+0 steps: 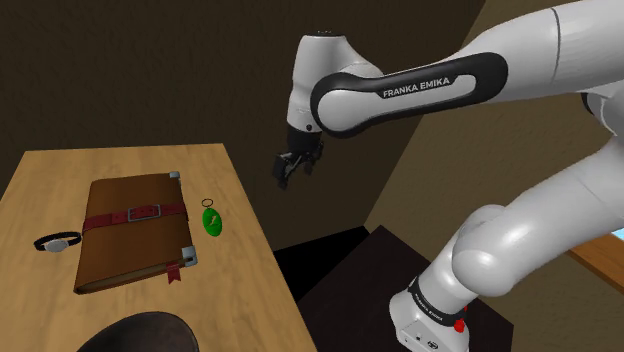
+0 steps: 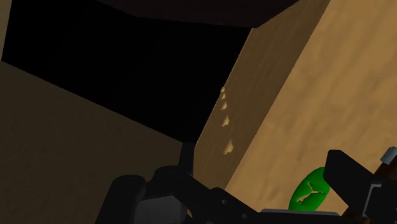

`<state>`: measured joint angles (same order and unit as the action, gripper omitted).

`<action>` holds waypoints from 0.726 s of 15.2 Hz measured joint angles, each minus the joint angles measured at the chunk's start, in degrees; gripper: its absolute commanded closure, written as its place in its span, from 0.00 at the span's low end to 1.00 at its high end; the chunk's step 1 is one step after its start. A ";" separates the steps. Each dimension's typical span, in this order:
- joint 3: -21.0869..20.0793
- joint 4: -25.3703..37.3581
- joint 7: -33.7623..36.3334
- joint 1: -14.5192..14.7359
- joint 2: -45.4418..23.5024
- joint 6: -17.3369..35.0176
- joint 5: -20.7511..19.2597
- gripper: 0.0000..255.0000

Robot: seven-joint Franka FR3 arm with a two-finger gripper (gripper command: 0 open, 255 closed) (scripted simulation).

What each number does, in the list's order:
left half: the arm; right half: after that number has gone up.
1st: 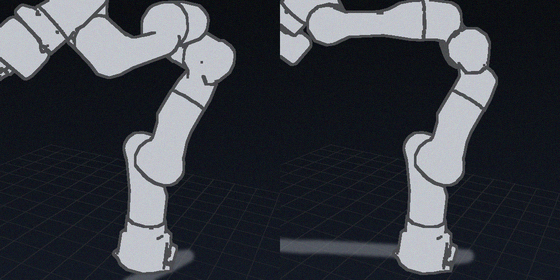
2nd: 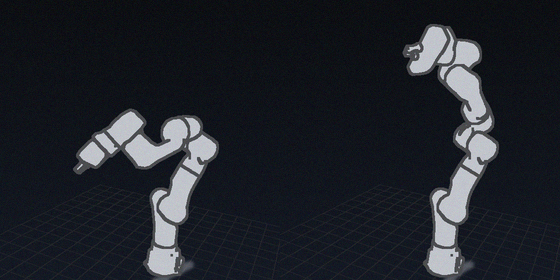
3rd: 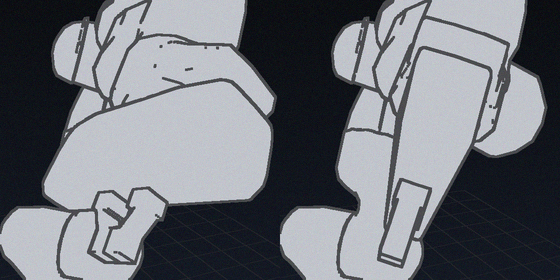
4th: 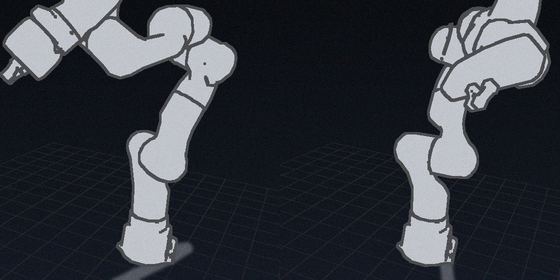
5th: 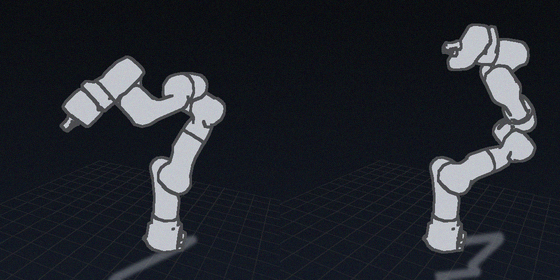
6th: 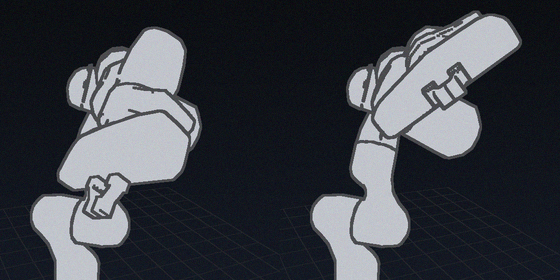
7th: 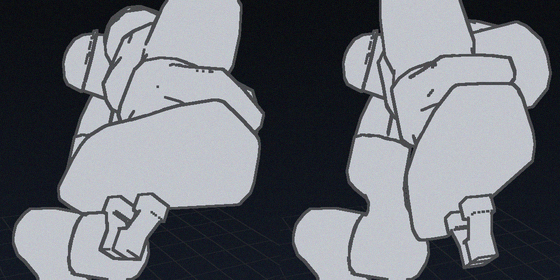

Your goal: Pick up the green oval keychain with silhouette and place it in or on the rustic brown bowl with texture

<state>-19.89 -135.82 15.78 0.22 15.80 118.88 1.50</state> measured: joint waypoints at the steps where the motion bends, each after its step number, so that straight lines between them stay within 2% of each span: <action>1: -0.86 1.10 1.71 -0.08 -2.54 1.37 -0.64 0.00; 7: -3.88 8.41 11.31 0.11 -15.95 6.40 -5.85 0.00; 11: -4.16 15.30 17.82 1.61 -25.90 8.42 -10.72 0.00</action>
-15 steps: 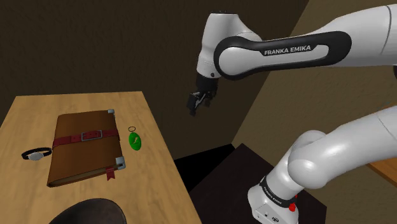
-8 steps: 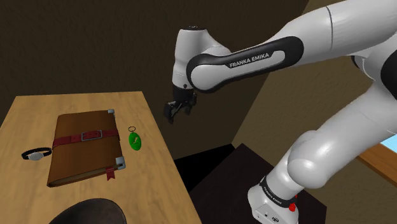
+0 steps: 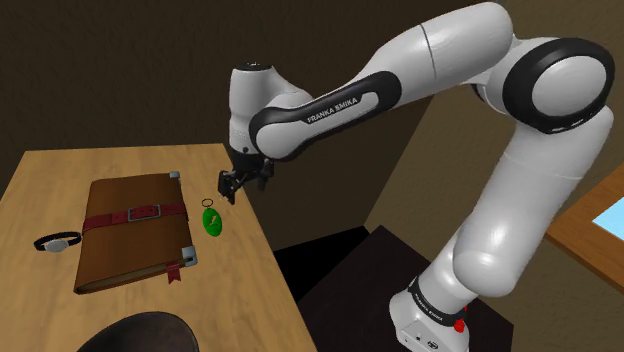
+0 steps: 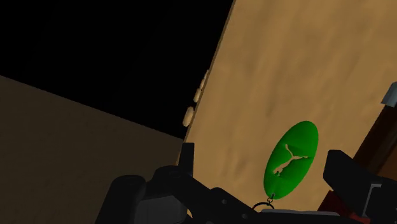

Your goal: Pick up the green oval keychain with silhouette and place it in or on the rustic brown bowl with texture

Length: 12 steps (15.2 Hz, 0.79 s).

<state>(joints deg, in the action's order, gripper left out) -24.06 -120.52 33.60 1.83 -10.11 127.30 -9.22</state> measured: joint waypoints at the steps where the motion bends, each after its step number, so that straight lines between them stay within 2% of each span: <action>1: 0.10 2.00 1.61 0.66 -2.45 0.20 -1.16 0.00; 6: 1.86 12.42 7.81 4.34 -14.48 0.80 -6.05 0.00; 9: 2.96 19.24 10.25 6.66 -20.62 -0.15 -7.67 0.00; 12: 3.59 20.41 10.91 7.23 -22.95 0.94 -8.47 0.00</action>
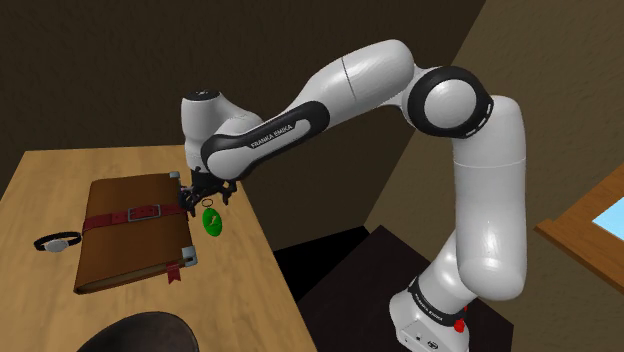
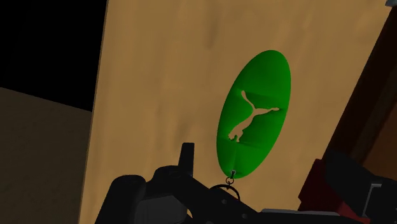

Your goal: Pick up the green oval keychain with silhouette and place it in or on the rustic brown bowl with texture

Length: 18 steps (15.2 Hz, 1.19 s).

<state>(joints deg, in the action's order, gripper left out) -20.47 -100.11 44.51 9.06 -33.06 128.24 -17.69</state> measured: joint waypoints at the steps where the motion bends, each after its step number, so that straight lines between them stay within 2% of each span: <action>1: 0.21 0.13 0.14 0.11 -0.67 0.54 -0.27 0.00; 5: 0.88 -0.36 0.69 0.39 -2.53 2.80 -1.16 0.00; 11: 0.95 -0.26 0.73 0.44 -2.68 2.96 -1.28 0.00; 12: 0.95 -0.25 0.75 0.45 -2.68 2.96 -1.28 1.00; 18: 0.99 -0.10 0.82 0.49 -2.84 3.01 -1.31 1.00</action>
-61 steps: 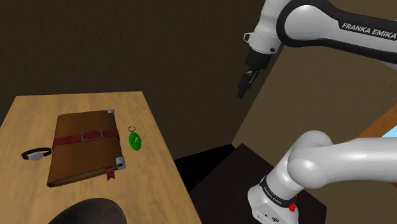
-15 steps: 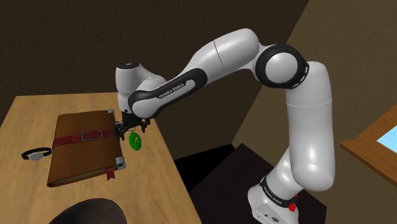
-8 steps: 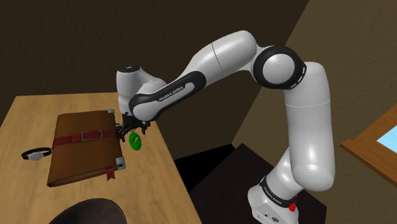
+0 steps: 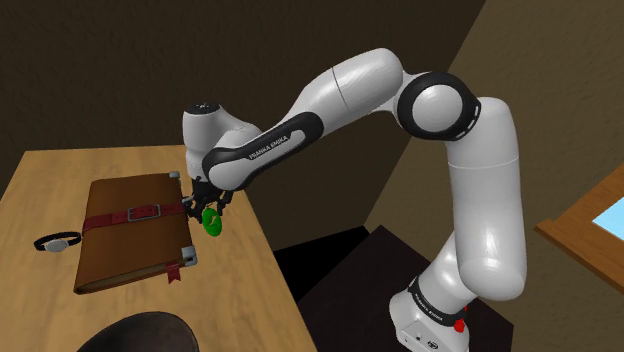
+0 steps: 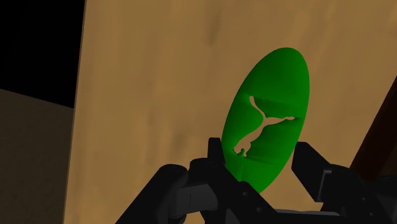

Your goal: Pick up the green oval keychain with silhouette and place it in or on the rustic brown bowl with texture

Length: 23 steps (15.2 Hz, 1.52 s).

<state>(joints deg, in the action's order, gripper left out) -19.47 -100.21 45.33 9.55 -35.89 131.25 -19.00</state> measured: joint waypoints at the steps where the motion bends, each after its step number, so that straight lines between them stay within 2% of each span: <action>1: 0.00 0.01 0.00 0.01 -0.01 -0.01 0.00 1.00; 7: -0.34 -0.18 -0.38 -0.29 1.00 -0.92 0.45 1.00; 23: -2.53 1.88 -2.75 -1.63 8.14 -9.71 3.89 1.00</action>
<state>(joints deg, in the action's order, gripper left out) -22.01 -98.32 42.58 7.92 -27.75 121.54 -15.11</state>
